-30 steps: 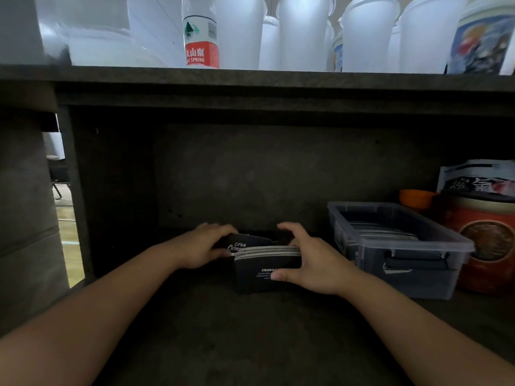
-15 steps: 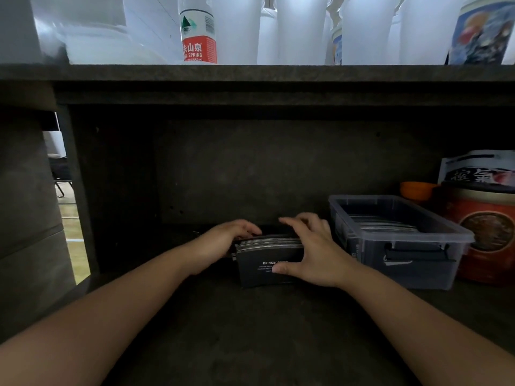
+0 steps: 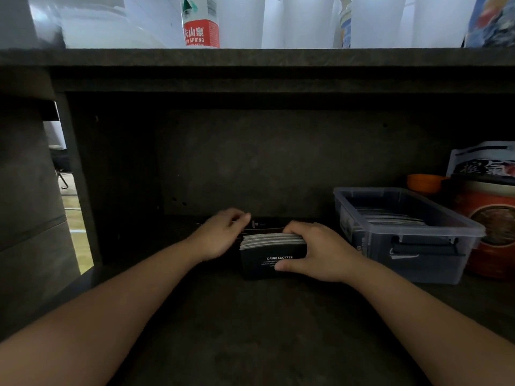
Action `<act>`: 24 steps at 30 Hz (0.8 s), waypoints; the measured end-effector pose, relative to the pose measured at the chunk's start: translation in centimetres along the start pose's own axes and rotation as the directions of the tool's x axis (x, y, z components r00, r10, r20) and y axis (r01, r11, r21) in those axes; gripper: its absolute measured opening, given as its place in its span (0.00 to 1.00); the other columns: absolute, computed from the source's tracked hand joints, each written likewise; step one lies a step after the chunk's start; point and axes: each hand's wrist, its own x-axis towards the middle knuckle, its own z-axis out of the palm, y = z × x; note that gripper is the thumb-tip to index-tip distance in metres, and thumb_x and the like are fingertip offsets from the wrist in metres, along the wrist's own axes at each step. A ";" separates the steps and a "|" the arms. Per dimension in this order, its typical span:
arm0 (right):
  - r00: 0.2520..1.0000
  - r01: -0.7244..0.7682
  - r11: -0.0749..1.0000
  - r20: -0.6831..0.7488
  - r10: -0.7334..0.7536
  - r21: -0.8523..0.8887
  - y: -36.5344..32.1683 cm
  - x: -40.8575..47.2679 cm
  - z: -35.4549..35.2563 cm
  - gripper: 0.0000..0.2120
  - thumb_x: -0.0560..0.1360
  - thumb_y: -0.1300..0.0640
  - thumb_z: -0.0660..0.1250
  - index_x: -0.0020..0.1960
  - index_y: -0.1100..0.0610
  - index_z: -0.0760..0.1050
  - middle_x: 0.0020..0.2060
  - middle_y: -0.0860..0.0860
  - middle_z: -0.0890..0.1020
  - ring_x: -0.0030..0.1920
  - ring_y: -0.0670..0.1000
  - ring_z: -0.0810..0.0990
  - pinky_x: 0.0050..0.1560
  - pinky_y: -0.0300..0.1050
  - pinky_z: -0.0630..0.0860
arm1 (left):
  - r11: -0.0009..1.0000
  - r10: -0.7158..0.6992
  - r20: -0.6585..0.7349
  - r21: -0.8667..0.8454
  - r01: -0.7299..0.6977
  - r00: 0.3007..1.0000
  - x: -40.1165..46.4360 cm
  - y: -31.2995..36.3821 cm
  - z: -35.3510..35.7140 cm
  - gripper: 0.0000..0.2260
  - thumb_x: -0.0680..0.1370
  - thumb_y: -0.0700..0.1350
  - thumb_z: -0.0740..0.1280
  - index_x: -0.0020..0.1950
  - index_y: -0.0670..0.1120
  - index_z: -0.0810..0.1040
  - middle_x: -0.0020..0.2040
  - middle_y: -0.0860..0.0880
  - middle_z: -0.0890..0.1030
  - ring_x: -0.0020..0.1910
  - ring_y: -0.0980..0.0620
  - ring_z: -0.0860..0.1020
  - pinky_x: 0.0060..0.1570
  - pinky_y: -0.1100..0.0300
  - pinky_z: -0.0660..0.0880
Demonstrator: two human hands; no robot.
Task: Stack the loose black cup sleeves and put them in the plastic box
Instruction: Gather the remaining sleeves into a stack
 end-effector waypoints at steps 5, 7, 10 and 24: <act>1.000 -0.015 1.000 0.005 0.015 0.011 0.0 -0.1 0.0 0.22 0.65 0.36 0.73 0.54 0.40 0.72 0.50 0.39 0.78 0.53 0.39 0.75 0.54 0.46 0.77 | 0.908 -0.113 0.198 0.419 0.020 0.974 1.2 -4.6 0.1 0.31 0.80 0.64 0.52 0.79 0.55 0.50 0.80 0.51 0.49 0.78 0.46 0.49 0.76 0.48 0.50; 1.000 -0.026 1.000 0.008 0.026 0.003 -0.1 0.0 0.0 0.22 0.64 0.35 0.72 0.54 0.39 0.71 0.49 0.38 0.78 0.53 0.39 0.75 0.54 0.46 0.77 | 0.874 -0.149 0.227 0.485 0.021 0.962 1.7 -4.3 0.3 0.32 0.80 0.65 0.50 0.80 0.53 0.50 0.80 0.50 0.49 0.78 0.46 0.50 0.76 0.48 0.51; 0.999 -0.033 0.999 0.010 0.033 0.002 0.0 -0.1 0.0 0.22 0.64 0.34 0.72 0.54 0.40 0.71 0.50 0.38 0.78 0.53 0.39 0.74 0.54 0.45 0.76 | 0.841 -0.149 0.196 0.540 0.020 0.969 1.9 -3.8 0.3 0.31 0.79 0.65 0.51 0.79 0.52 0.56 0.79 0.48 0.57 0.76 0.46 0.60 0.73 0.51 0.59; 0.998 -0.051 0.999 0.021 0.051 0.018 -0.1 -0.2 -0.1 0.24 0.63 0.34 0.73 0.55 0.40 0.72 0.50 0.38 0.78 0.53 0.38 0.74 0.55 0.43 0.76 | 0.861 -0.108 0.225 0.508 -0.022 0.968 0.2 -6.1 -4.6 0.23 0.79 0.61 0.61 0.70 0.50 0.73 0.67 0.50 0.75 0.64 0.50 0.74 0.64 0.59 0.69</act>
